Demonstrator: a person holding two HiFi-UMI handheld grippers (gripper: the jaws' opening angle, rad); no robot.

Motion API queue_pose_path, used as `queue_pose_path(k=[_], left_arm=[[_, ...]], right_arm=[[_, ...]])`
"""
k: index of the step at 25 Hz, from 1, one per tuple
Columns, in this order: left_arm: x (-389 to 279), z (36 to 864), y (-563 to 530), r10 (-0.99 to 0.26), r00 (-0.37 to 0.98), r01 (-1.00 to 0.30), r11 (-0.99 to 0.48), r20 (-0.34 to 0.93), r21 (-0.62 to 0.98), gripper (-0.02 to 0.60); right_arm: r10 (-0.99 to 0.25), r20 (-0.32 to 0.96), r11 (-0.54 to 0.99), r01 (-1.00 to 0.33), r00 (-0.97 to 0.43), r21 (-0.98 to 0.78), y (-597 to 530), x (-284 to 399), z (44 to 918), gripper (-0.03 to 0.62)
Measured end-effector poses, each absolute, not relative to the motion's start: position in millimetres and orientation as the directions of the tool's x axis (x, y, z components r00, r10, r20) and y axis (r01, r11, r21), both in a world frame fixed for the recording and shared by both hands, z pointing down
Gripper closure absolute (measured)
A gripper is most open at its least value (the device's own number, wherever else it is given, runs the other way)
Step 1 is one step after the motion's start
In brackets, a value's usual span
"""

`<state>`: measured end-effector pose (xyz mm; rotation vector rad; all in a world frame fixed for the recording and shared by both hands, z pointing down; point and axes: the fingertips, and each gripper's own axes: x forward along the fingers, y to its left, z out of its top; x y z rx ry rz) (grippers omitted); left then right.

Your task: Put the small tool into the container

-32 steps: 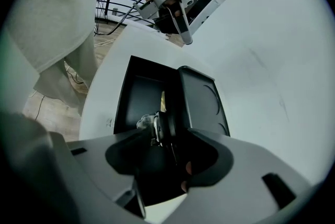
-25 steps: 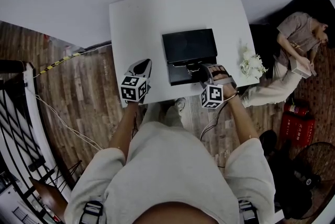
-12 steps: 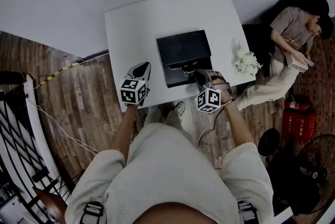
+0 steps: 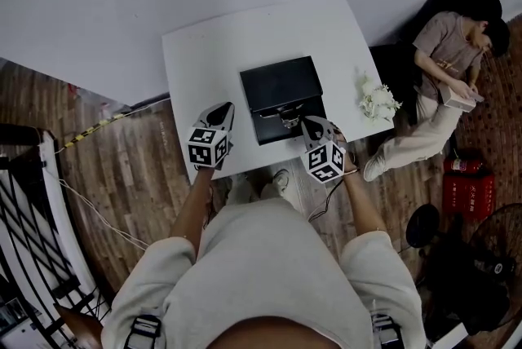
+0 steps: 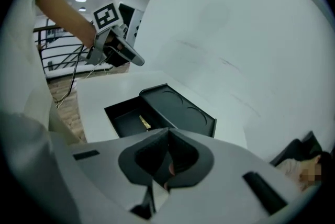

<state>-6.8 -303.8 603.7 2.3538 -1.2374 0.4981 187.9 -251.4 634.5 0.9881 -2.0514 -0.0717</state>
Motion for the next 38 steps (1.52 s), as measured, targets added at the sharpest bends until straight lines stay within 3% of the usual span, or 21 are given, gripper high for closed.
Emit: queue_pose_path(k=[5, 10, 28, 38], left_arm=[[-3, 590, -306, -0.683, 0.545, -0.828, -0.53, 0.485, 0.185, 0.569], [2, 575, -310, -0.69, 0.554, -0.82, -0.548, 0.466, 0.163, 0.569], [17, 515, -328, -0.726, 0.58, -0.802, -0.588, 0.369, 0.103, 0.569], [29, 491, -328, -0.732, 0.6, -0.788, -0.612, 0.324, 0.076, 0.569]], right_arm=[[-0.708, 0.613, 0.585, -0.778, -0.35, 0.231, -254, 197, 617, 0.594], [-0.753, 0.545, 0.514, -0.847, -0.369, 0.135, -257, 201, 592, 0.594], [-0.904, 0.317, 0.3, -0.954, -0.287, -0.008, -278, 231, 514, 0.595], [-0.928, 0.276, 0.258, -0.966, -0.251, -0.011, -275, 243, 495, 0.595]])
